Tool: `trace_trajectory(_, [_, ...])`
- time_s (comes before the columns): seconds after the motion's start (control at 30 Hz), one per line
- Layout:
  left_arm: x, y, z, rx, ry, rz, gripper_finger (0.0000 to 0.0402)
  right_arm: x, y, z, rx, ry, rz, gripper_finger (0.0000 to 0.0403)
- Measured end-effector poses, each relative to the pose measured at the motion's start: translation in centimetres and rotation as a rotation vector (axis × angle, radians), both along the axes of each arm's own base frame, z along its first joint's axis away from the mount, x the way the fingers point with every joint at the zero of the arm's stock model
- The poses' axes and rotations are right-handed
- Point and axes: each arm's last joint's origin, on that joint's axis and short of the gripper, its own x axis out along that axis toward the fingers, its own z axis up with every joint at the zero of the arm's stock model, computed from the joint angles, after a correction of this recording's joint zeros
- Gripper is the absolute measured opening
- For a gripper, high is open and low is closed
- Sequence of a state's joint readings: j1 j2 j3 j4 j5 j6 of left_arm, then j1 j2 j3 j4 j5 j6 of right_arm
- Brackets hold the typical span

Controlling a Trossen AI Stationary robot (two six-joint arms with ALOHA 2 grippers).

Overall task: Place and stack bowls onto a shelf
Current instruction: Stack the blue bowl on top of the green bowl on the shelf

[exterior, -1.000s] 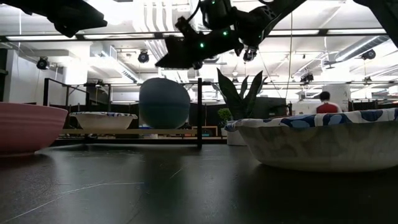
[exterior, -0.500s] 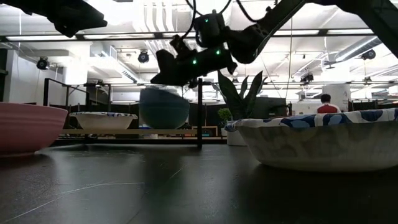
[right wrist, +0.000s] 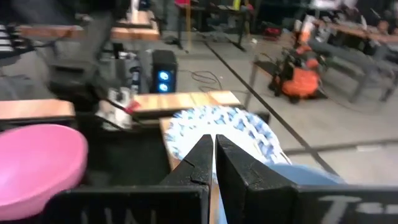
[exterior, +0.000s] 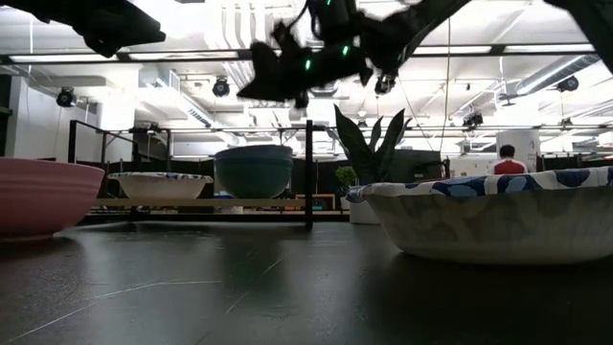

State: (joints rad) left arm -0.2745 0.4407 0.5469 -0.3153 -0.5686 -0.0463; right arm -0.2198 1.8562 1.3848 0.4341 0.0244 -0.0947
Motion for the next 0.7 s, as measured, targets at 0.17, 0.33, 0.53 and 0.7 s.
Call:
trace_trajectory(0.17, [0.4, -0.1, -0.2, 0.005, 0.019, 0.000, 0.0146, -2.0, 3.1, 3.4, -0.077, -0.016, 0.067, 0.0009])
trace_trajectory(0.33, [1.4, -0.4, -0.1, 0.001, 0.003, -0.003, 0.0146, -5.4, 5.8, 4.5, -0.059, -0.032, 0.119, 0.0009])
trace_trajectory(0.53, [4.2, -1.1, -0.1, 0.055, -0.012, -0.010, 0.0146, -9.9, 9.0, 2.4, 0.044, 0.017, 0.180, 0.0009])
trace_trajectory(0.7, [6.9, -1.1, 0.3, 0.110, -0.108, 0.024, 0.0145, -13.3, 11.5, 1.7, 0.051, 0.015, 0.143, 0.0009])
